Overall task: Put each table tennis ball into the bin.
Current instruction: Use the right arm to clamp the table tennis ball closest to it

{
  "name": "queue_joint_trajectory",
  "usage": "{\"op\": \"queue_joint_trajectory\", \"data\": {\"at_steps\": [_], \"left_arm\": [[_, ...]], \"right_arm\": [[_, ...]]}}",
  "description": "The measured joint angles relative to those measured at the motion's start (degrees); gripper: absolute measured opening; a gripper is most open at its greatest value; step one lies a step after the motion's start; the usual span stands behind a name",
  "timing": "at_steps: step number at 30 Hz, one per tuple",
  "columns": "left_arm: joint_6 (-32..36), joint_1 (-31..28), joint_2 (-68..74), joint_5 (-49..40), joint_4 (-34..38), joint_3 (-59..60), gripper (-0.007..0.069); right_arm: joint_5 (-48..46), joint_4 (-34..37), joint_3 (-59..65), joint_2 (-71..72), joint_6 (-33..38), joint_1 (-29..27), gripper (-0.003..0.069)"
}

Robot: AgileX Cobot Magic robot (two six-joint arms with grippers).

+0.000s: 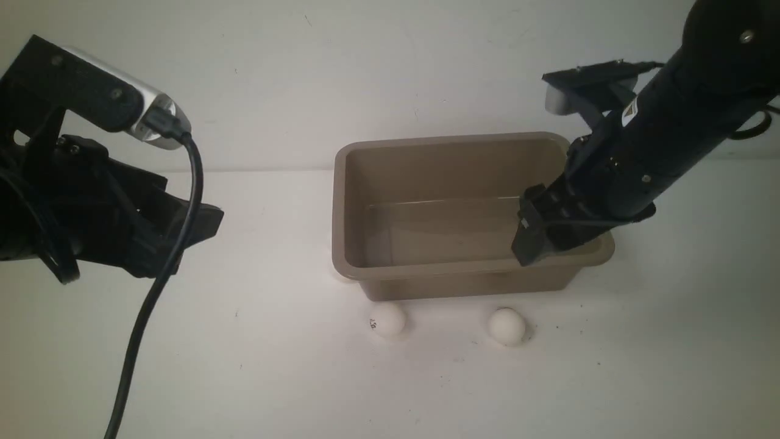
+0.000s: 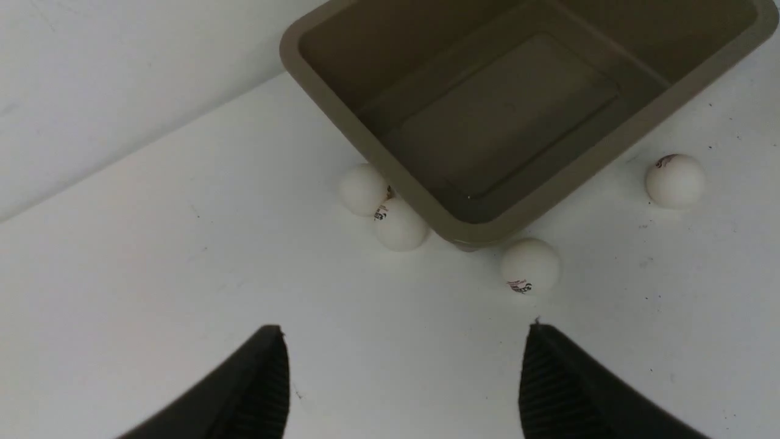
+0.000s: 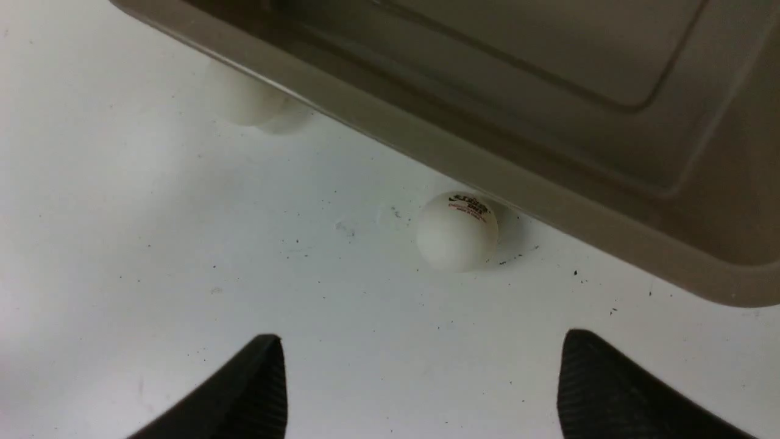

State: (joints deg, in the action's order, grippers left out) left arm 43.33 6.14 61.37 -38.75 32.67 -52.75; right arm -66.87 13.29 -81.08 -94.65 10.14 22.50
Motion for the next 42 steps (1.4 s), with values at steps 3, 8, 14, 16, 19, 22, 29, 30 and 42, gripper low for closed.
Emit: {"op": "queue_joint_trajectory", "data": {"at_steps": [3, 8, 14, 16, 19, 22, 29, 30, 42], "left_arm": [[0.11, 0.0, 0.0, 0.04, 0.0, 0.0, 0.0457], [0.38, 0.0, 0.0, 0.17, 0.0, 0.0, 0.0457], [2.07, 0.0, 0.0, 0.91, 0.0, 0.0, 0.0457], [2.12, 0.0, 0.0, 1.19, 0.0, 0.0, 0.0457], [2.23, 0.0, 0.0, 1.34, 0.0, 0.0, 0.0457], [2.22, 0.0, 0.0, 1.54, 0.06, 0.0, 0.0457], [2.22, 0.0, 0.0, 1.99, 0.11, 0.0, 0.0457], [2.22, 0.0, 0.0, 2.16, 0.11, 0.0, 0.0457], [2.22, 0.02, 0.0, 2.99, 0.17, 0.0, 0.0457]], "right_arm": [[-0.01, 0.0, 3.07, 0.0, -0.59, 0.0, 0.0536], [-1.45, -0.07, 12.41, 1.18, -1.44, 0.0, 0.0536], [14.72, 0.19, 23.65, 7.55, -1.44, 0.0, 0.0536], [17.82, 0.53, 24.91, 8.0, -1.39, 0.0, 0.0536], [27.39, 3.07, 28.27, 7.21, 0.27, 0.0, 0.0536], [33.48, 4.99, 29.12, 5.61, 2.22, 0.0, 0.0536], [41.06, 12.95, 29.4, -0.18, 11.45, 0.53, 0.0536], [41.3, 13.97, 29.4, -0.81, 12.64, 0.77, 0.0536], [46.94, 18.64, 29.5, -3.62, 18.21, 3.33, 0.0536]]}}
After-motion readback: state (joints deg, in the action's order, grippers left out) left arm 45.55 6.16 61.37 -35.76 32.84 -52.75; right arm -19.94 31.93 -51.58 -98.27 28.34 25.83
